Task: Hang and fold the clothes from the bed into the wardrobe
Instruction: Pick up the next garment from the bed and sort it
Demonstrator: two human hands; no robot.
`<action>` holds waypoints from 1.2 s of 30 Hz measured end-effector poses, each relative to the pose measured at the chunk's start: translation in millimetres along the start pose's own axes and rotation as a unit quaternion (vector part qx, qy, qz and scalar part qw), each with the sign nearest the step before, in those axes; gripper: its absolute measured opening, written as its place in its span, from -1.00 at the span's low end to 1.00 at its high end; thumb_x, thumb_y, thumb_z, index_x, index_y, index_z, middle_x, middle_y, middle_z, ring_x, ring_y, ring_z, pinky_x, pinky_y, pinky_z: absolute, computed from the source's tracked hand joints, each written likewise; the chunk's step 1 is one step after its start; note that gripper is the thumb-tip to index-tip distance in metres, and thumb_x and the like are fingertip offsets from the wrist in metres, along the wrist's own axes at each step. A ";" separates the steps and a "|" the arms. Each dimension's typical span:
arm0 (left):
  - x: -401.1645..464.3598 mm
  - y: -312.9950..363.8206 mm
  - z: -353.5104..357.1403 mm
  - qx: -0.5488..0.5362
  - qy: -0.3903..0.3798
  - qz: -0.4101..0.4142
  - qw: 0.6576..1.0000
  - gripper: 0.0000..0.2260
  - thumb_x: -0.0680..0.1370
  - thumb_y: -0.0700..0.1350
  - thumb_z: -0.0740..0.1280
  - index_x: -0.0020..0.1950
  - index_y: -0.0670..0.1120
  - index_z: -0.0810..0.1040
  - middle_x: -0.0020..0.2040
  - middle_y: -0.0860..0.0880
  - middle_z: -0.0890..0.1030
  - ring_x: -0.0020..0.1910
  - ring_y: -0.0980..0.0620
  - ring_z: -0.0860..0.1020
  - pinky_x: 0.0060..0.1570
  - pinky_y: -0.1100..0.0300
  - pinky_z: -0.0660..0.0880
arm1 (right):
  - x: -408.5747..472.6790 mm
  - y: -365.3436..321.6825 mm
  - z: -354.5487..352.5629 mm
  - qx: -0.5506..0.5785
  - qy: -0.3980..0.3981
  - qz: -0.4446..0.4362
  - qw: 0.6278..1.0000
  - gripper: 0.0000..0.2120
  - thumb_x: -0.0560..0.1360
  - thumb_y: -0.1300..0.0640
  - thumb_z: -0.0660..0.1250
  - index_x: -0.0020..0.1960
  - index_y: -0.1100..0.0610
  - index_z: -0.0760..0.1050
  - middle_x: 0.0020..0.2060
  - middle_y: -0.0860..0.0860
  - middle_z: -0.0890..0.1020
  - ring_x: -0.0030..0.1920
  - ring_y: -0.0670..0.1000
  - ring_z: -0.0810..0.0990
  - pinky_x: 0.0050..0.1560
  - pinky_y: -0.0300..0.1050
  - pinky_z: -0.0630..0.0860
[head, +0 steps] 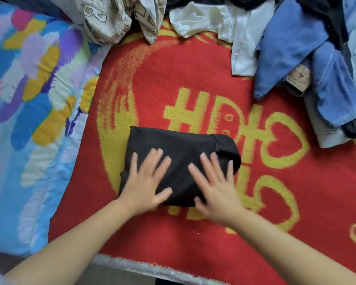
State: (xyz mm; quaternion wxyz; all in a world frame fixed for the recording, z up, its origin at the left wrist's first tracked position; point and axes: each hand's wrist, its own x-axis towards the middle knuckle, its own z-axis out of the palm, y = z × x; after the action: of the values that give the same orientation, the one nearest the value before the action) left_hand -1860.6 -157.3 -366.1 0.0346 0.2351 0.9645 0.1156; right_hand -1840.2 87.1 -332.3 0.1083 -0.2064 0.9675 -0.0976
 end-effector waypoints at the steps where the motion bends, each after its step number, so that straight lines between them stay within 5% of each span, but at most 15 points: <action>1: -13.0 6.5 5.5 0.034 -0.061 0.048 0.996 -0.13 0.39 0.26 0.31 0.57 -0.04 0.03 0.55 -0.21 0.11 0.54 -0.17 0.05 0.35 -0.41 0.07 | -7.6 -10.9 13.7 -0.024 -0.056 -0.011 0.998 -0.03 0.25 -0.11 0.45 0.55 -0.01 0.08 0.53 0.19 0.10 0.52 0.27 -0.02 0.37 0.49 -0.05; 4: -26.0 1.8 23.0 0.111 -0.215 0.000 0.970 0.15 0.25 0.20 0.51 0.55 0.08 -0.25 0.57 -0.20 -0.16 0.54 -0.19 -0.14 0.31 -0.44 -0.02 | -1.1 -15.5 41.1 -0.072 -0.162 0.062 0.982 0.22 0.23 -0.04 0.55 0.54 -0.08 -0.29 0.53 0.19 -0.26 0.50 0.32 -0.25 0.26 0.58 -0.24; 7: -19.7 -3.0 30.5 0.116 -0.216 -0.041 0.969 0.19 0.21 -0.11 0.57 0.54 0.07 -0.25 0.55 -0.22 -0.12 0.53 -0.21 -0.09 0.28 -0.44 0.10 | 13.3 -11.3 47.7 -0.100 -0.199 0.094 0.970 0.16 0.41 0.14 0.41 0.42 -0.09 -0.59 0.42 0.16 -0.52 0.45 0.29 -0.44 0.20 0.58 -0.34; 12: -12.4 4.9 14.9 0.093 -0.203 -0.046 0.974 -0.04 0.12 -0.39 0.55 0.46 0.00 0.33 0.43 -0.23 0.37 0.38 -0.29 0.38 0.08 -0.32 0.46 | 22.3 -13.8 19.5 -0.096 -0.221 0.084 0.967 -0.10 0.51 0.28 0.25 0.53 -0.12 -0.33 0.54 0.10 -0.26 0.52 0.25 -0.26 0.35 0.51 -0.12; 16: 8.0 11.0 -32.6 0.050 -0.246 -0.102 0.963 -0.29 0.55 -0.39 0.16 0.58 0.05 -0.04 0.58 -0.09 0.00 0.53 -0.20 0.04 0.40 -0.12 0.22 | 41.4 -11.4 -28.7 -0.075 -0.236 0.075 0.966 -0.22 0.54 0.32 0.20 0.57 -0.10 -0.14 0.55 0.08 0.00 0.54 0.23 -0.04 0.45 0.35 -0.04; 26: -21.5 63.6 -202.5 0.092 -0.120 -0.219 0.964 -0.29 0.56 -0.40 0.14 0.58 0.06 -0.08 0.57 -0.10 0.01 0.52 -0.23 0.04 0.41 -0.15 0.19 | 36.7 -54.2 -196.2 -0.158 -0.152 -0.083 0.972 -0.26 0.56 0.27 0.23 0.57 -0.07 -0.11 0.51 0.08 0.15 0.51 0.21 0.10 0.46 0.14 0.14; 36: -247.9 157.8 -300.5 0.085 -0.016 -0.463 0.882 -0.24 0.51 -0.46 0.12 0.57 0.06 -0.07 0.56 -0.10 0.01 0.52 -0.24 0.04 0.41 -0.17 0.19 | -52.3 -222.2 -255.7 -0.206 -0.097 -0.356 0.906 -0.28 0.55 0.26 0.22 0.56 -0.08 -0.05 0.48 0.05 0.20 0.49 0.18 0.15 0.42 0.18 0.21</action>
State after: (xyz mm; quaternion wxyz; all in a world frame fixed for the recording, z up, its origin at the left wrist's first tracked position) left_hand -1606.8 -197.7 -33.5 0.0796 -0.2343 0.9689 -0.0002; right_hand -1773.4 -53.1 -26.7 0.1146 -0.5634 0.8129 0.0927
